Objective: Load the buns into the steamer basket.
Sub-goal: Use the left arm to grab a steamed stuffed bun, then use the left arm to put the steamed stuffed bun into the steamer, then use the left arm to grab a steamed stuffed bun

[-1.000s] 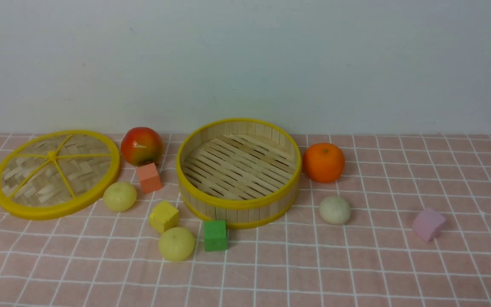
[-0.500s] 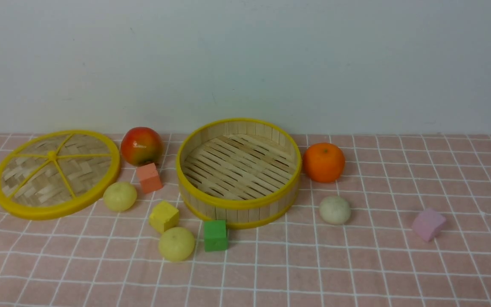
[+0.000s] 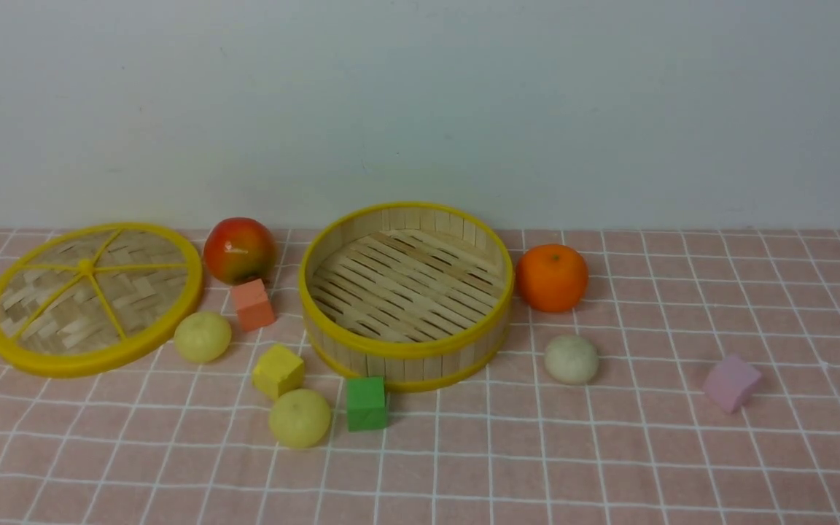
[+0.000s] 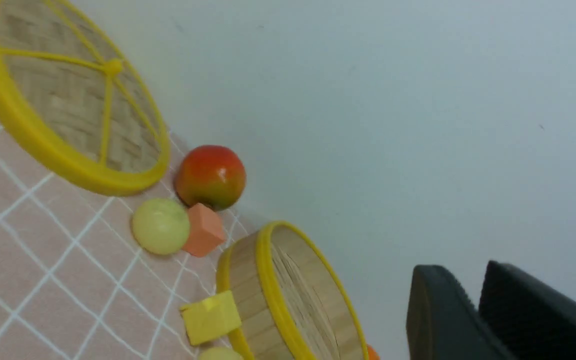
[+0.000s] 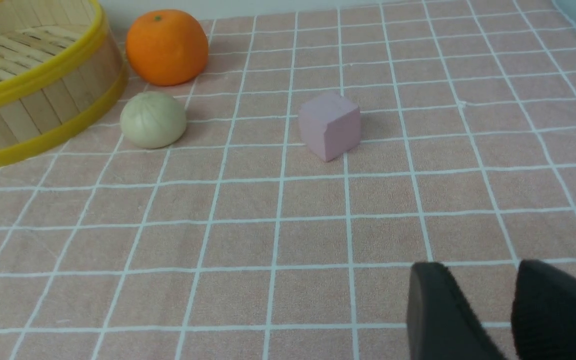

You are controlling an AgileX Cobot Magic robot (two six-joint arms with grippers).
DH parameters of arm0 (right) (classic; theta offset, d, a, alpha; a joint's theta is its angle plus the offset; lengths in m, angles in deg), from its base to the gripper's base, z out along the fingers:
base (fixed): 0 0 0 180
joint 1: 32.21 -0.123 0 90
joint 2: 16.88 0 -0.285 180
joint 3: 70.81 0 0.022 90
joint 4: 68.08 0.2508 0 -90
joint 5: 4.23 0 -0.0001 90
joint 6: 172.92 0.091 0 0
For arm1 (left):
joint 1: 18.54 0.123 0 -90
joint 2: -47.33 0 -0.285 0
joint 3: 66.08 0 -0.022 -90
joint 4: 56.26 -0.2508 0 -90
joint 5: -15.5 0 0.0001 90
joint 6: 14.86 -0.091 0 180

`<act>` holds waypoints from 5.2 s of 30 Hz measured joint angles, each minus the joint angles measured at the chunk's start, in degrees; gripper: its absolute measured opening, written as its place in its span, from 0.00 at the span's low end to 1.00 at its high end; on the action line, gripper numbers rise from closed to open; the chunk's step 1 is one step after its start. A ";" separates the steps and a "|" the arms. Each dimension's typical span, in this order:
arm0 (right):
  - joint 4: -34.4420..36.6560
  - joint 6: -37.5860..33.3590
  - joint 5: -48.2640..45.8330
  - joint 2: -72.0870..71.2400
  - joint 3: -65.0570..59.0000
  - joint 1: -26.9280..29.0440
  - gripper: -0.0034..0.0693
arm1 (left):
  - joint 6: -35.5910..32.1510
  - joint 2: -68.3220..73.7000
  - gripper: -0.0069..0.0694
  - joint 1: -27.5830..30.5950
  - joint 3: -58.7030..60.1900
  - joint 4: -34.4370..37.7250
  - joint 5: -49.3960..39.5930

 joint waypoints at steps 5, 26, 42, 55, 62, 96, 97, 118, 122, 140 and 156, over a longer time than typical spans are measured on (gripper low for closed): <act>0.00 0.00 0.00 0.00 0.00 0.00 0.38 | -12.92 14.16 0.13 0.00 -13.78 -2.85 -15.90; 0.00 0.00 0.00 0.00 0.00 0.00 0.38 | -29.79 79.17 0.07 -6.29 -52.31 -11.11 -40.42; 0.00 0.00 0.00 0.00 0.00 0.00 0.38 | -21.62 105.78 0.11 -8.67 -75.80 -27.88 -40.50; 0.00 0.00 0.00 0.00 0.00 0.00 0.38 | -21.93 116.55 0.49 -8.37 -84.03 -30.48 -39.30; 0.00 0.00 0.00 0.00 0.00 0.00 0.38 | -21.93 119.01 0.45 -8.37 -84.14 -32.40 -38.94; 0.00 0.00 0.00 0.00 0.00 0.00 0.38 | -27.56 106.06 0.07 -18.03 -84.72 -25.05 -32.93; 0.00 0.00 0.00 0.00 0.00 0.00 0.38 | -27.66 106.64 0.07 -18.97 -84.72 -25.00 -31.96; 0.00 0.00 0.00 0.00 0.00 0.00 0.38 | -28.11 122.40 0.18 -23.36 -91.47 -28.96 -25.86; 0.00 0.00 0.00 0.00 0.00 0.00 0.38 | -28.11 122.13 0.34 -23.36 -91.66 -28.96 -25.37; 0.00 0.00 0.00 0.00 0.00 0.00 0.38 | -21.12 93.00 0.07 -23.68 -65.43 -26.12 -41.76; 0.00 0.00 0.00 0.00 0.00 0.00 0.38 | -21.12 100.81 0.33 -23.72 -57.70 -27.27 -23.90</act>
